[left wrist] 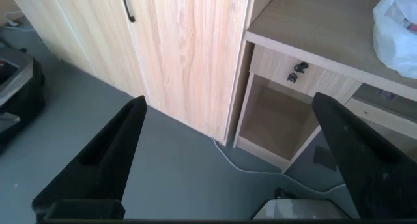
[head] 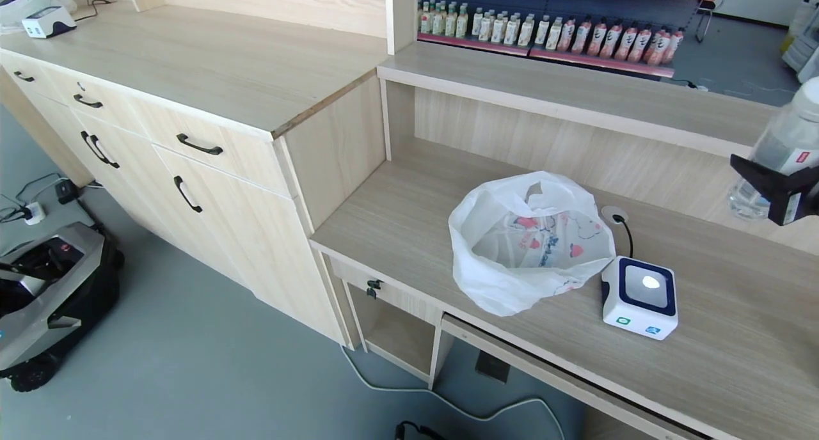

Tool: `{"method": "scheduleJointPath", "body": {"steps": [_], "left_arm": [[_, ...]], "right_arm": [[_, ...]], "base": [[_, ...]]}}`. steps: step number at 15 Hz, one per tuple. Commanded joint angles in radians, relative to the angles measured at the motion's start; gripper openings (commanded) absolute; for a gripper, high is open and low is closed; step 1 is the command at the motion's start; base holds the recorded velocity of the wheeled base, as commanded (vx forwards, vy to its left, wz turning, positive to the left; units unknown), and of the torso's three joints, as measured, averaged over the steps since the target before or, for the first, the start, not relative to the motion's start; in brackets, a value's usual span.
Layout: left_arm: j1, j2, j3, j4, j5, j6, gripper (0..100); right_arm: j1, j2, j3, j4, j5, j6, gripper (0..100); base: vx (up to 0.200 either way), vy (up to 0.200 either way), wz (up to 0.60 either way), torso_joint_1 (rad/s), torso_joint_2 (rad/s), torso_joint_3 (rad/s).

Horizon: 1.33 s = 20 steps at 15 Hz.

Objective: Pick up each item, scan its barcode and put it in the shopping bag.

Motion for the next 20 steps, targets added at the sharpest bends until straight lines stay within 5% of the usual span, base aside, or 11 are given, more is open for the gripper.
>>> {"method": "scheduleJointPath", "body": {"steps": [1, 7, 20], "left_arm": [[0.000, 0.000, 0.000, -0.001, 0.000, -0.001, 100], [0.000, 0.000, 0.000, -0.001, 0.000, -0.001, 100], [0.000, 0.000, 0.000, -0.001, 0.000, -0.001, 100]], "right_arm": [[0.138, 0.239, -0.108, -0.023, -0.022, 0.072, 0], [0.309, 0.574, -0.242, -0.224, -0.020, 0.343, 0], [0.315, 0.844, -0.429, -0.312, -0.023, 0.335, 0]], "base": [[0.000, 0.000, 0.00, 0.000, 0.00, 0.000], [0.000, 0.000, 0.00, 0.000, 0.00, 0.000], [0.000, 0.000, 0.00, 0.000, 0.00, 0.000]]}}
